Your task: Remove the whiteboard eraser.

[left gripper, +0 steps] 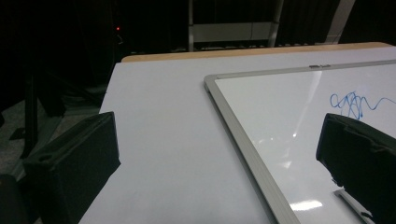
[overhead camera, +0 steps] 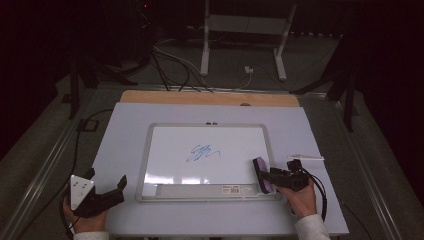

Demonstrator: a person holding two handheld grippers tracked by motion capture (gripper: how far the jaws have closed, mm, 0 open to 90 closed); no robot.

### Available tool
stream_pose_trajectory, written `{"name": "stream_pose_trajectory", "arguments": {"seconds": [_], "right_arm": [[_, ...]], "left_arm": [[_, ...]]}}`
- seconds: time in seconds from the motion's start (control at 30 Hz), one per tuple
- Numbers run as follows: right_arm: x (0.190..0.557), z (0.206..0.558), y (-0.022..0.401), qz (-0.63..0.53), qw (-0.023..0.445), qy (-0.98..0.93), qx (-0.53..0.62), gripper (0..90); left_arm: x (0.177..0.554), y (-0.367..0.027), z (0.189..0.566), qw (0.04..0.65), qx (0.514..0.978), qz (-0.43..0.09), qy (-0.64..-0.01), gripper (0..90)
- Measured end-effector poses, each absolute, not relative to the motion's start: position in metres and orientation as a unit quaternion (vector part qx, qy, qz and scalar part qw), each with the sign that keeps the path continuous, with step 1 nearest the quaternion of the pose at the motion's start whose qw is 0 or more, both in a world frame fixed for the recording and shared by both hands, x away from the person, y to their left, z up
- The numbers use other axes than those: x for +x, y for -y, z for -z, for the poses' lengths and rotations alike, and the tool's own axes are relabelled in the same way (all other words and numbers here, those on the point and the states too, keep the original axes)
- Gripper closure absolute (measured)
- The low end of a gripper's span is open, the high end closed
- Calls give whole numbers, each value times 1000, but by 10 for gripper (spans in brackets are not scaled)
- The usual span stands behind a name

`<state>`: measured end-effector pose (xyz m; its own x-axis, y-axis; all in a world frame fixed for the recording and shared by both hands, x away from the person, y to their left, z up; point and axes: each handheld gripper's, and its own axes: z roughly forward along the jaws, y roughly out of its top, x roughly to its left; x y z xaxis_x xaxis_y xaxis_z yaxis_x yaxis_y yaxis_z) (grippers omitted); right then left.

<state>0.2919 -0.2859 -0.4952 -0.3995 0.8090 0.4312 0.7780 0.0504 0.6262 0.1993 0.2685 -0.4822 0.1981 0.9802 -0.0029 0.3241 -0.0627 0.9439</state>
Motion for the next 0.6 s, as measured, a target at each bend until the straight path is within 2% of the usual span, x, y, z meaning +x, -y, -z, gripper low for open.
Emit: {"name": "stream_pose_trajectory", "arguments": {"seconds": [0.37, 0.6], "right_arm": [[295, 500, 278, -409, -5, -727, 551, 346], [296, 501, 276, -403, -9, -732, 550, 385]], "left_arm": [[199, -268, 482, 448, 631, -365, -517, 2], [199, -269, 482, 448, 631, -366, -517, 2]]}}
